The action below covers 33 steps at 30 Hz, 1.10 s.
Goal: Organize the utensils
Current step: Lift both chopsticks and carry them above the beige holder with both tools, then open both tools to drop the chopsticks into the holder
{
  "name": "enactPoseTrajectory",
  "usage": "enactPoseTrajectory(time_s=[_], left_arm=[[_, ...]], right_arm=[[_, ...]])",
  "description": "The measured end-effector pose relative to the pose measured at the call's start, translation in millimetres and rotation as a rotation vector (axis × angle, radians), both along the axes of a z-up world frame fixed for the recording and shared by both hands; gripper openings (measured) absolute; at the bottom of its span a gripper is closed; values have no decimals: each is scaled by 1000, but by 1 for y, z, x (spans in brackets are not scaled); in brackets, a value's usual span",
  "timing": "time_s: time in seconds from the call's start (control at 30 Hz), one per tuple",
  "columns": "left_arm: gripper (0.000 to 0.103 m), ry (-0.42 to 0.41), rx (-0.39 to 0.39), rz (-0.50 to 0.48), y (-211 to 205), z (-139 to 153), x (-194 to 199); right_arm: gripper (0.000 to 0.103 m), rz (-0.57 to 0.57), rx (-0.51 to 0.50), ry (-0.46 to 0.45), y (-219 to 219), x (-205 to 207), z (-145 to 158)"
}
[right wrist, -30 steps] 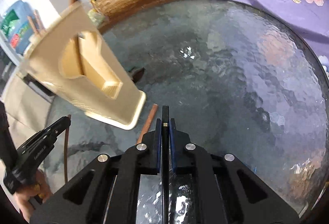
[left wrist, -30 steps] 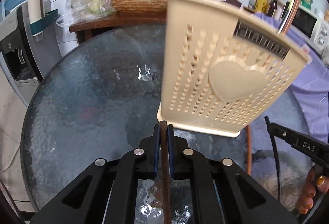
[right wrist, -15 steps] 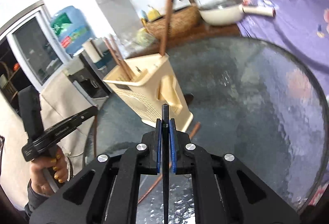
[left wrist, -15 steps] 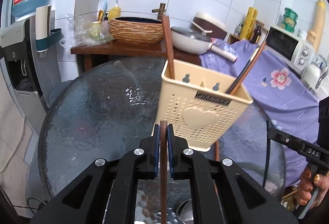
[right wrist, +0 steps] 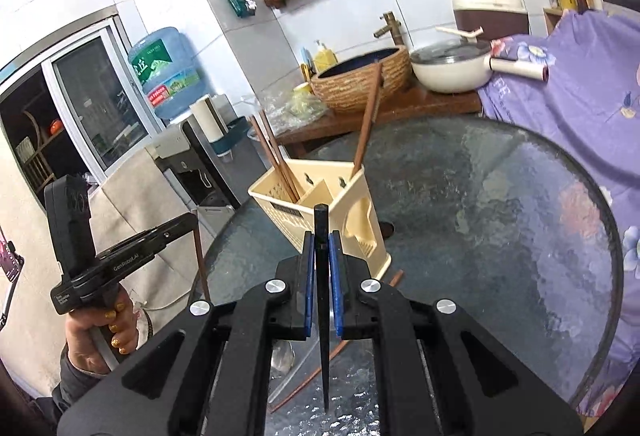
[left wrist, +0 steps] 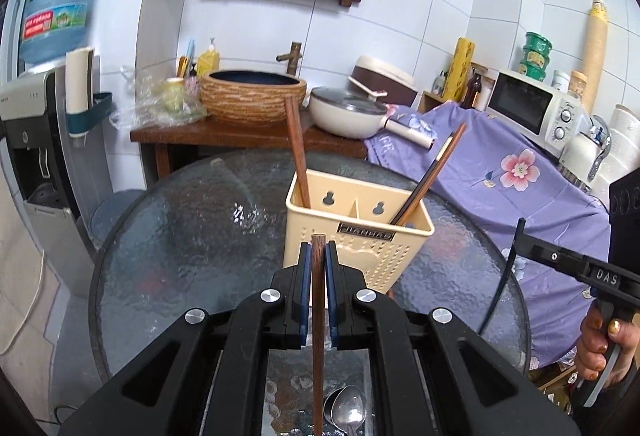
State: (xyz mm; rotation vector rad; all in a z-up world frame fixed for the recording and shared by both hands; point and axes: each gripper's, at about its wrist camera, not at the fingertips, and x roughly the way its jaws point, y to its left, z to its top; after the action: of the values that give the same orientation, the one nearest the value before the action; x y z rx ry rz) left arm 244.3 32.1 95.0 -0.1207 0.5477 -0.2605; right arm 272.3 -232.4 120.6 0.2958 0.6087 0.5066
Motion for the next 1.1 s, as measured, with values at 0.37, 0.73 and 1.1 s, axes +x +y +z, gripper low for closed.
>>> enactPoseTrajectory(time_s=[0.37, 0.73, 1.1], left_arm=[[7, -90, -5, -4, -4, 50, 0], [7, -216, -82, -25, -4, 135, 6], [7, -302, -107, 138, 0, 163, 44]], right_arm=[[8, 21, -34, -71, 11, 7, 48], [8, -9, 30, -168, 4, 19, 124], [8, -164, 68, -256, 3, 47, 154]])
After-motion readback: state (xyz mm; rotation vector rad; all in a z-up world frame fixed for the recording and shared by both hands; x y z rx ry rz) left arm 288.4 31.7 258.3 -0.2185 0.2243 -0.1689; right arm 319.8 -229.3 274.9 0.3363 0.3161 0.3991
